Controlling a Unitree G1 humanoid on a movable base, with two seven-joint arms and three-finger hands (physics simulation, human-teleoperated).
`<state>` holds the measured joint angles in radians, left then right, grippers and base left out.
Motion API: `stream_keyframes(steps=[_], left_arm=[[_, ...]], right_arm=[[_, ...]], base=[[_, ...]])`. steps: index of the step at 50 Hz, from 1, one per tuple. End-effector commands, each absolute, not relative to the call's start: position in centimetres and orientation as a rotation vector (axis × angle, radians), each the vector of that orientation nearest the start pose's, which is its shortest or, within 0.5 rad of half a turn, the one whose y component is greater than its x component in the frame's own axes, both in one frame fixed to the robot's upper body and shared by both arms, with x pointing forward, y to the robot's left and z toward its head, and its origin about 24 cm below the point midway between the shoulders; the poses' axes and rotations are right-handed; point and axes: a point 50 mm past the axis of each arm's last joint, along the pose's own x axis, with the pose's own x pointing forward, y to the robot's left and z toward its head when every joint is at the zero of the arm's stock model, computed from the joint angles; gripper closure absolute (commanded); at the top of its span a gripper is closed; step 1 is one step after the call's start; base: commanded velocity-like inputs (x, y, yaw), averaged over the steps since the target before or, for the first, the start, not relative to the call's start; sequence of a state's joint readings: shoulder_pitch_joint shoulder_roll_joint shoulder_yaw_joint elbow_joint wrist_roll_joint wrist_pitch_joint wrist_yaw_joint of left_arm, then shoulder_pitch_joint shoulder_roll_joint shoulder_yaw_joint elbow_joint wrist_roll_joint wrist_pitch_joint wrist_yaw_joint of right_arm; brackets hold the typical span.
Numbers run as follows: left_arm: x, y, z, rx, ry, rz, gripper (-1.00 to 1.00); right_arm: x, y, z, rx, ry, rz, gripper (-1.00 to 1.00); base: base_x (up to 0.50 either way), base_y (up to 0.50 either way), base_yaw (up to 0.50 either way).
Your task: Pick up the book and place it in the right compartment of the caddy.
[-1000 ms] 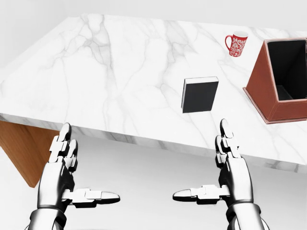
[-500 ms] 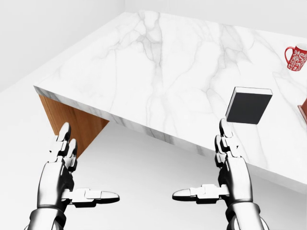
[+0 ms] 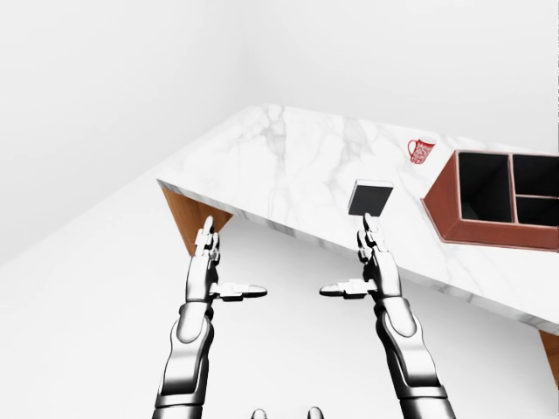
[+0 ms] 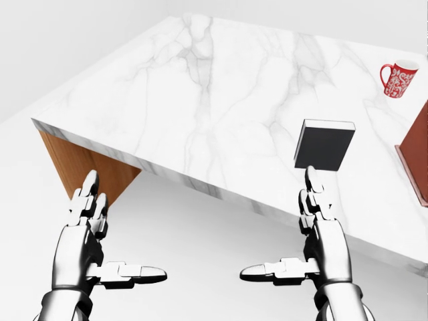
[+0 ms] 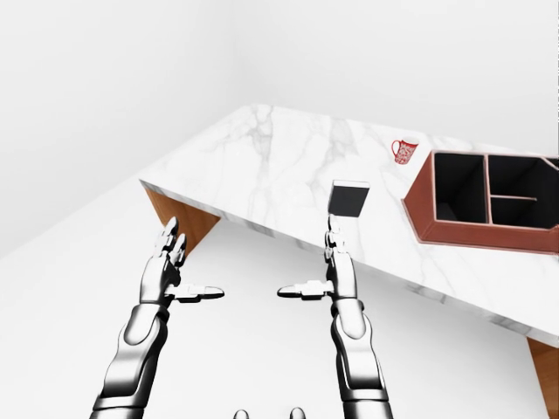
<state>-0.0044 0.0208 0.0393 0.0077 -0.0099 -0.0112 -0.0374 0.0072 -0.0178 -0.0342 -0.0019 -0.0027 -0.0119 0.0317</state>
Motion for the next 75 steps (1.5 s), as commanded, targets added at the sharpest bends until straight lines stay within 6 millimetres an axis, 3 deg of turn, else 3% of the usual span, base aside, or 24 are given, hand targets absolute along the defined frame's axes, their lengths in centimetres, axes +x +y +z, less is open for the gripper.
stream_keyframes(steps=[1, 15, 16, 19, 72, 74, 75], left_arm=[[25.4, 16.0, 4.2, 0.01, -0.008, -0.001, -1.0], [25.4, 16.0, 4.2, 0.01, -0.008, -0.001, -1.0], [25.4, 16.0, 4.2, 0.01, -0.008, -0.001, -1.0], [25.4, 16.0, 4.2, 0.01, -0.009, -0.001, -1.0], [25.3, 16.0, 4.3, 0.014, -0.011, 0.001, -1.0], [25.3, 16.0, 4.2, 0.014, -0.011, 0.001, -1.0], [25.3, 16.0, 4.2, 0.014, -0.011, 0.001, -1.0]], right_arm=[[25.2, -16.0, 4.1, -0.022, -0.006, -0.005, -1.0], [25.2, -16.0, 4.2, -0.022, -0.005, -0.004, -1.0], [25.2, -16.0, 2.8, -0.021, 0.009, -0.004, -1.0], [25.3, -16.0, 4.2, -0.022, -0.005, -0.004, -1.0], [25.2, -16.0, 4.3, -0.022, -0.008, -0.009, -1.0], [25.3, -16.0, 3.8, -0.022, -0.008, -0.009, -1.0], [25.2, -16.0, 2.5, -0.022, 0.021, -0.009, -1.0]], base=[[0.08, -0.28, 0.0], [0.09, -0.28, 0.0], [0.09, -0.28, 0.0], [0.09, -0.28, 0.0], [0.09, -0.28, 0.0], [0.08, -0.26, 0.0], [0.08, -0.26, 0.0]])
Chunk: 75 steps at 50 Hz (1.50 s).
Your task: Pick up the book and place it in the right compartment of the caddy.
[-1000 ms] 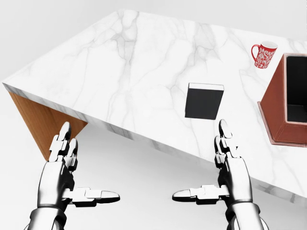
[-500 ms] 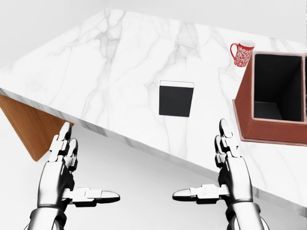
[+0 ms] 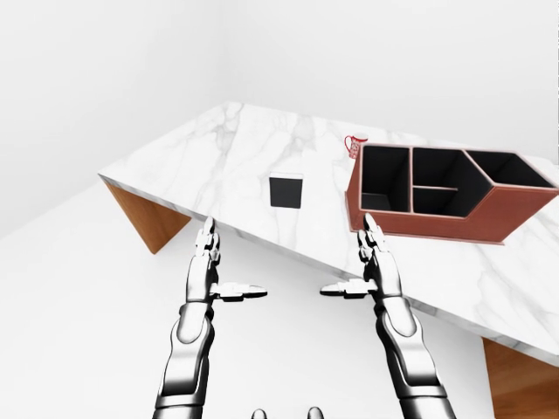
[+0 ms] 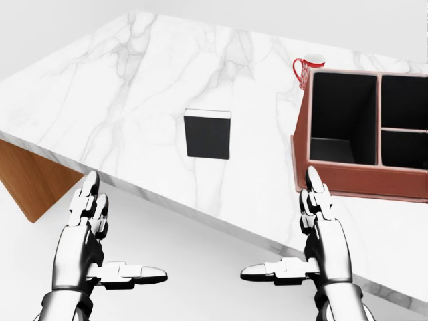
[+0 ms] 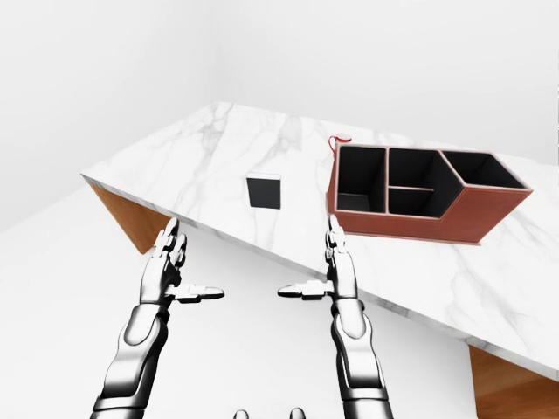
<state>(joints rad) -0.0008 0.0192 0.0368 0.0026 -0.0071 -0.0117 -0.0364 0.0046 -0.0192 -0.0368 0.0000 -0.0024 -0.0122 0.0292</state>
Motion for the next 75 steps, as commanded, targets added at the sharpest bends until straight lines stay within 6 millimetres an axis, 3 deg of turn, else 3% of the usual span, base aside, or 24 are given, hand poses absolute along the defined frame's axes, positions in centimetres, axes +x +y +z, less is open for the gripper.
stream_keyframes(steps=[1, 35, 53, 75], left_arm=[[25.3, 16.0, 4.2, 0.014, -0.011, 0.001, -1.0], [25.4, 16.0, 4.3, 0.014, -0.01, 0.003, -1.0], [25.4, 16.0, 4.3, 0.014, -0.01, 0.004, -1.0], [25.4, 16.0, 4.2, 0.014, -0.008, 0.004, -1.0]], right_arm=[[25.3, -16.0, 3.7, -0.023, -0.008, -0.009, -1.0], [25.3, -16.1, 4.7, -0.02, -0.01, -0.011, -1.0], [25.3, -16.1, 4.3, -0.021, -0.013, -0.011, -1.0], [25.3, -16.0, 4.3, -0.031, -0.022, -0.007, -1.0]], base=[[0.07, -0.24, 0.0], [0.08, -0.27, 0.0], [0.13, -0.36, 0.0], [0.01, -0.02, 0.0]])
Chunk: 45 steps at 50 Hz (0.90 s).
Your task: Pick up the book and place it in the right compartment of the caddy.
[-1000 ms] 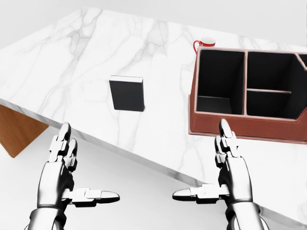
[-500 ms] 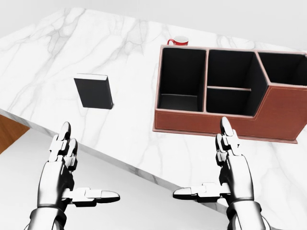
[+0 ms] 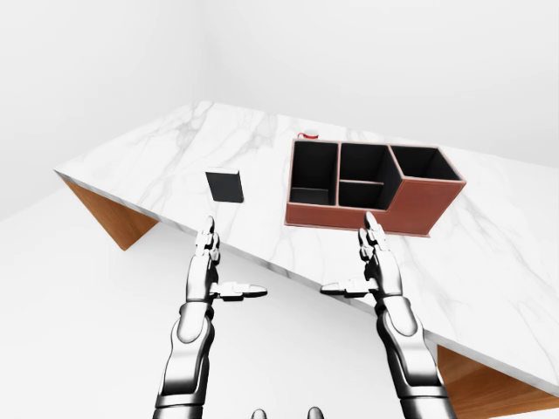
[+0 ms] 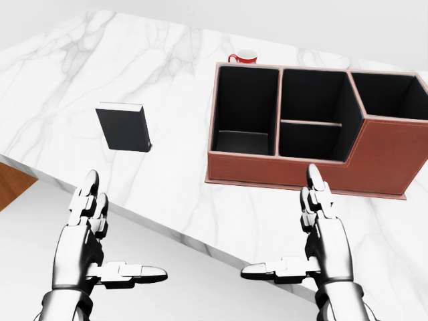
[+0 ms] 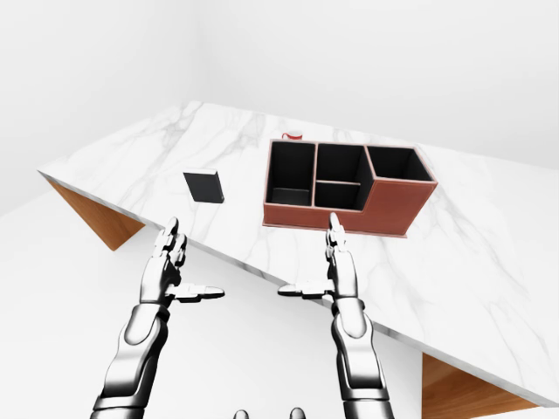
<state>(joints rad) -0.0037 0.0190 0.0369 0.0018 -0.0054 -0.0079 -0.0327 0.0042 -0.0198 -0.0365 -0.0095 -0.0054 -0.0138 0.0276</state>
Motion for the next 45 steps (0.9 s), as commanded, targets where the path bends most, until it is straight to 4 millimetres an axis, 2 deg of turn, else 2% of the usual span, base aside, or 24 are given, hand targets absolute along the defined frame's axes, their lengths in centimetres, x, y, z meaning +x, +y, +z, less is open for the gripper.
stream_keyframes(steps=[1, 22, 45], left_arm=[[25.39, 15.97, 4.29, 0.013, -0.008, 0.004, -1.0], [25.47, 16.04, 4.13, 0.013, -0.007, 0.006, -1.0], [25.43, 16.0, 4.11, 0.015, -0.01, 0.005, -1.0]], right_arm=[[25.34, -15.98, 4.37, -0.031, -0.022, -0.007, -1.0], [25.31, -16.0, 4.33, -0.027, -0.019, -0.01, -1.0], [25.32, -16.04, 4.28, -0.026, -0.02, -0.008, -1.0]], base=[[0.0, 0.0, 0.0], [0.1, 0.05, 0.0], [0.22, 0.11, 0.0]])
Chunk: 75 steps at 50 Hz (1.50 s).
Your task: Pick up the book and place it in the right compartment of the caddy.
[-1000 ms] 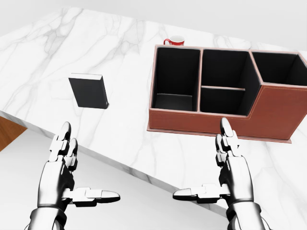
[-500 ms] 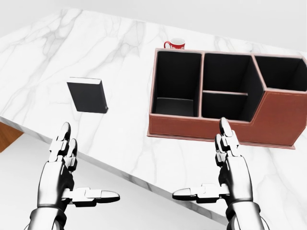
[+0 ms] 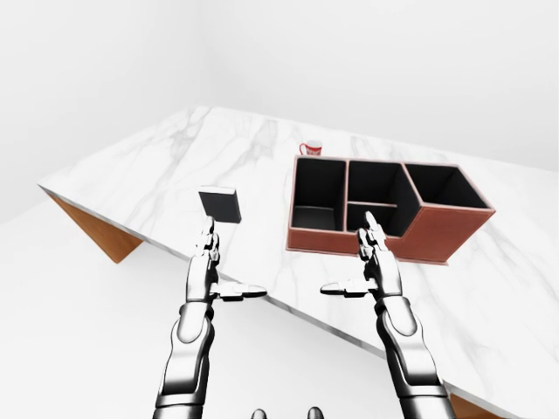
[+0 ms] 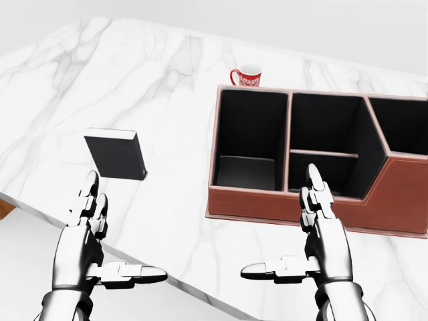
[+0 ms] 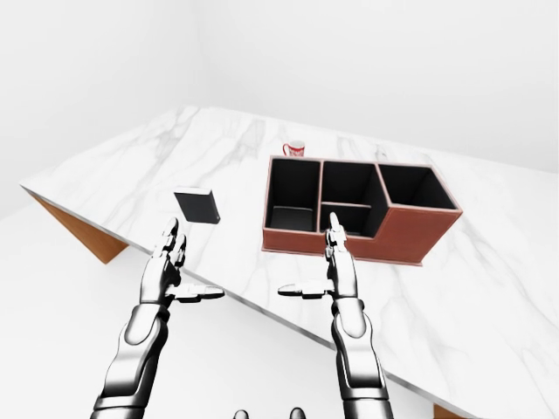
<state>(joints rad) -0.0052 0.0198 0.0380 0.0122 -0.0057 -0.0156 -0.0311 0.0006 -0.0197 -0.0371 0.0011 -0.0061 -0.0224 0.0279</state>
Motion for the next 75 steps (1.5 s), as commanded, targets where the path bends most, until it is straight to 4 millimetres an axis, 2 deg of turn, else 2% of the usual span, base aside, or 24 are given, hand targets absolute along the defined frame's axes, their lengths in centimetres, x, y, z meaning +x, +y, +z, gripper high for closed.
stream_keyframes(steps=[1, 75], left_arm=[[25.43, 16.01, 4.12, 0.015, -0.01, 0.005, -1.0], [25.46, 16.01, 4.18, 0.015, -0.01, 0.005, -1.0]], right_arm=[[25.33, -16.04, 4.21, -0.027, -0.02, -0.008, -1.0], [25.28, -16.02, 4.38, -0.03, -0.021, -0.008, -1.0]], base=[[0.19, 0.1, 0.0], [0.12, 0.06, 0.0]])
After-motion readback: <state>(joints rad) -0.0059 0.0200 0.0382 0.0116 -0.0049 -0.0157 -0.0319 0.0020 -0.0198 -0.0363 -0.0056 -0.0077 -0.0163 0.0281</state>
